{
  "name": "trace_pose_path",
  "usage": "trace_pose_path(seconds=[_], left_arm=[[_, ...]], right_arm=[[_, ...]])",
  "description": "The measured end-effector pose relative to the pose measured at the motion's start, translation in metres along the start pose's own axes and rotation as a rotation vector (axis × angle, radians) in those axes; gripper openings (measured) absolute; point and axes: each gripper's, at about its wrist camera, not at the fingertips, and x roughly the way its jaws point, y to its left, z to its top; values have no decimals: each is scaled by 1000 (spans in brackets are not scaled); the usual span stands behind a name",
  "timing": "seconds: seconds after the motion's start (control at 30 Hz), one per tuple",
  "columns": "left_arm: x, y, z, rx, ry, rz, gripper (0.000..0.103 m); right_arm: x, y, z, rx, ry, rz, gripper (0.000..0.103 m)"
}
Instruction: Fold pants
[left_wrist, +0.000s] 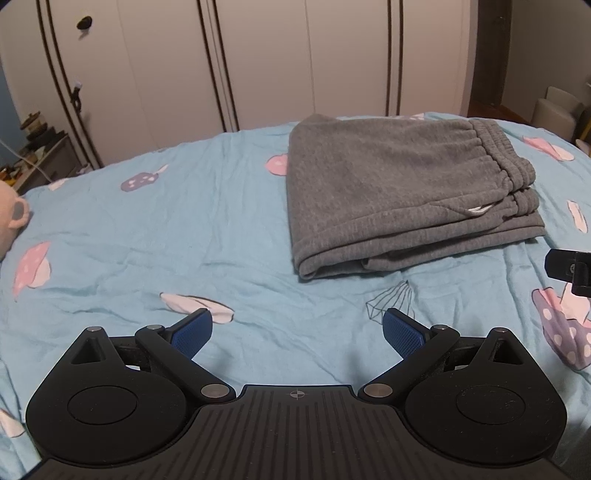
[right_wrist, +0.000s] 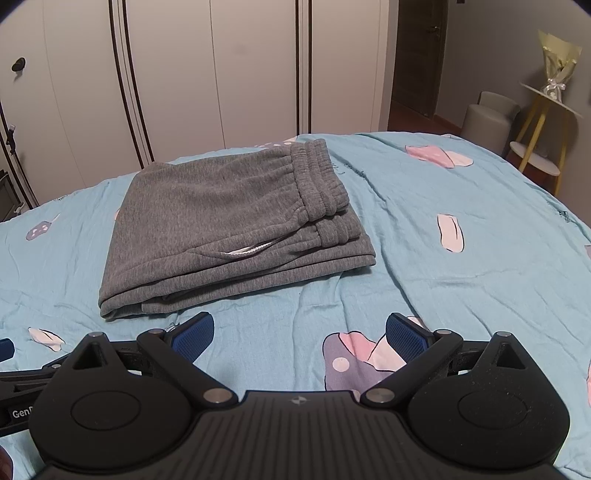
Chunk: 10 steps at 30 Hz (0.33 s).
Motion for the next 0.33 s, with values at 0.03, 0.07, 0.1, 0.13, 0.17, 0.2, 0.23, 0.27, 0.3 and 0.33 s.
trace_pose_path(seconds=[0.03, 0.07, 0.1, 0.13, 0.17, 0.2, 0.23, 0.27, 0.3, 0.33], left_arm=[[0, 0, 0, 0, -1, -1, 101], [0, 0, 0, 1, -1, 1, 101], [1, 0, 0, 1, -1, 1, 101], [0, 0, 0, 0, -1, 0, 101], [0, 0, 0, -1, -4, -1, 101], [0, 0, 0, -2, -10, 0, 101], [-1, 1, 0, -3, -16, 2, 101], [-1, 1, 0, -4, -19, 2, 101], [-1, 1, 0, -6, -19, -1, 101], [-1, 1, 0, -9, -18, -6, 101]], right_arm=[[0, 0, 0, -1, 0, 0, 99], [0, 0, 0, -1, 0, 0, 99], [0, 0, 0, -1, 1, -1, 99], [0, 0, 0, -2, 0, -1, 99], [0, 0, 0, -2, 0, -1, 99], [1, 0, 0, -3, 0, -2, 99], [1, 0, 0, -3, 1, -2, 99], [1, 0, -1, -4, 1, -3, 99], [1, 0, -1, -5, 1, -3, 99], [1, 0, -1, -5, 1, -2, 99]])
